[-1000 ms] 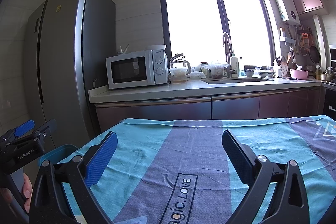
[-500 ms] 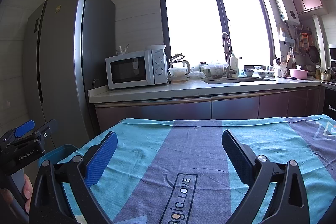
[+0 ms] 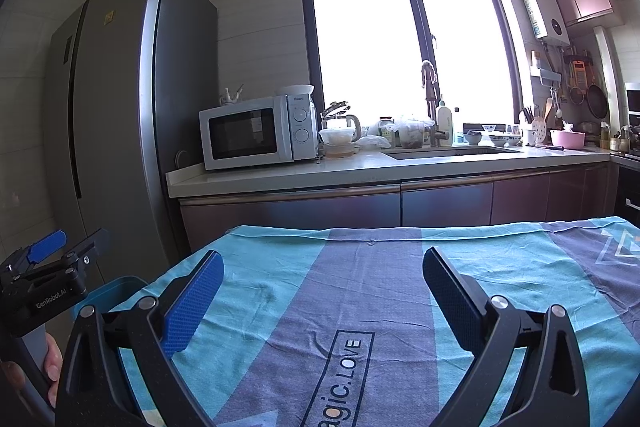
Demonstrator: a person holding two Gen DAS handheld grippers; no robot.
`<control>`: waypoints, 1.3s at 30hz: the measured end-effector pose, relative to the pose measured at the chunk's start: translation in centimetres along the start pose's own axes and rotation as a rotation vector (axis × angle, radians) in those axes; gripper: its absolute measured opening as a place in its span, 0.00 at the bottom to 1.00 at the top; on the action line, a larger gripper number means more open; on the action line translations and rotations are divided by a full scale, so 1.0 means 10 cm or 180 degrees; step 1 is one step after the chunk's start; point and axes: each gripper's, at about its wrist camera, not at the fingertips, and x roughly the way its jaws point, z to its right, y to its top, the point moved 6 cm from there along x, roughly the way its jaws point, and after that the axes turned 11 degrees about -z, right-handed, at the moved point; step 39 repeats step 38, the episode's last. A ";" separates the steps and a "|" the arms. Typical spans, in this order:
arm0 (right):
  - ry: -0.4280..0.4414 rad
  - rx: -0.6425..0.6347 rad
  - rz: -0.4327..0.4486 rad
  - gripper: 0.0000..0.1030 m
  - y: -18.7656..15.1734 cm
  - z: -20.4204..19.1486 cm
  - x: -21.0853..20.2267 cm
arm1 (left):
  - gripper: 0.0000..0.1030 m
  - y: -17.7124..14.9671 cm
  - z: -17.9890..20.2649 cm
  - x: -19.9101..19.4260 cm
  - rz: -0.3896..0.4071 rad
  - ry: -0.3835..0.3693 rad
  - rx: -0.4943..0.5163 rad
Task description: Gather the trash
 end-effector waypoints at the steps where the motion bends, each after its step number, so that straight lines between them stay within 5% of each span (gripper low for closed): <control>1: -0.0002 0.0000 -0.0001 0.94 0.00 0.00 0.00 | 0.95 0.00 0.00 0.01 0.0000 0.0002 -0.0001; 28: -0.0008 0.0031 -0.0040 0.94 -0.02 0.06 0.05 | 0.95 -0.05 0.09 0.06 -0.0023 -0.0033 0.0107; 32: -0.0032 0.0053 -0.0082 0.94 -0.03 0.13 0.08 | 0.95 -0.07 0.12 0.15 -0.0186 -0.0052 0.0120; 39: -0.0191 0.0071 -0.0339 0.94 -0.06 0.37 0.22 | 0.95 -0.15 0.30 0.64 -0.0877 -0.0339 0.0234</control>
